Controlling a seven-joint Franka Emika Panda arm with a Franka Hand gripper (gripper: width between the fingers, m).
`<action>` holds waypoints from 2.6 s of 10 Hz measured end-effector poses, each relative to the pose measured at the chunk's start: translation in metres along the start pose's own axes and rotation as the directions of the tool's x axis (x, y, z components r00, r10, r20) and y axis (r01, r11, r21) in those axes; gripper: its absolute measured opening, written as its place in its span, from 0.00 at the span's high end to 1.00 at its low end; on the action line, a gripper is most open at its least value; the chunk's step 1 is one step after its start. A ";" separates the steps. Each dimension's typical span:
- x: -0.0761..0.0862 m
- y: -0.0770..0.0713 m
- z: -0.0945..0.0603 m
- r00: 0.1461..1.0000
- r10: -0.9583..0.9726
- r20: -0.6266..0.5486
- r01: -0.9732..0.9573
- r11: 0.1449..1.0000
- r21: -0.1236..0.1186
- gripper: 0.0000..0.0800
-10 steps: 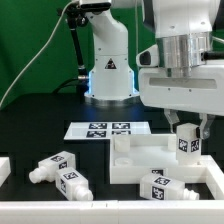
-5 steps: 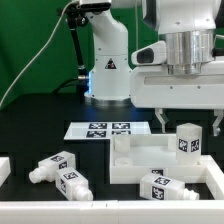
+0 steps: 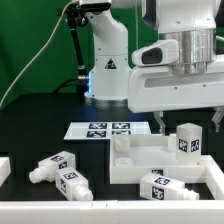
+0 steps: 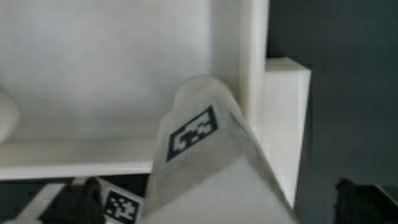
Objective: Assemble one leg
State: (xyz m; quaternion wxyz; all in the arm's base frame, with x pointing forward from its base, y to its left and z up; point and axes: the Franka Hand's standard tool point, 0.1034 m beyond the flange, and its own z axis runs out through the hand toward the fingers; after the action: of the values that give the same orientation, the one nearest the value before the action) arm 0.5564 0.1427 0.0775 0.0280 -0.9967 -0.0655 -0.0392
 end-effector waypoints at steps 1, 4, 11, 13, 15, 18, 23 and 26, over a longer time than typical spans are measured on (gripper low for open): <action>-0.001 0.002 0.002 0.998 -0.064 0.003 0.064 0.998 -0.001 0.19; -0.001 0.008 0.002 0.977 -0.213 0.005 0.213 0.977 -0.008 0.19; 0.000 0.008 0.002 0.984 -0.176 0.004 0.176 0.984 -0.007 0.65; -0.001 0.007 0.002 1.000 0.005 0.003 -0.004 1.000 -0.005 0.65; 0.000 0.007 0.002 0.970 0.244 -0.011 -0.244 0.970 0.004 0.65; 0.000 0.008 0.001 0.799 0.601 -0.001 -0.600 0.799 0.043 0.65; -0.003 -0.002 0.002 0.466 0.884 0.028 -0.885 0.465 0.030 0.65; -0.003 -0.002 0.002 0.504 0.863 0.026 -0.864 0.503 0.028 0.44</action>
Offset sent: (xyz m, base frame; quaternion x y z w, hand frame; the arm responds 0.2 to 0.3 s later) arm -0.0010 -0.0026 0.0041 -0.0068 -0.0036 -0.1722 0.9850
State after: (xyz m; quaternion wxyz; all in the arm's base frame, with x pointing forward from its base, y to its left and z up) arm 0.5537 0.1445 0.0751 0.0621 -0.8963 0.4388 -0.0145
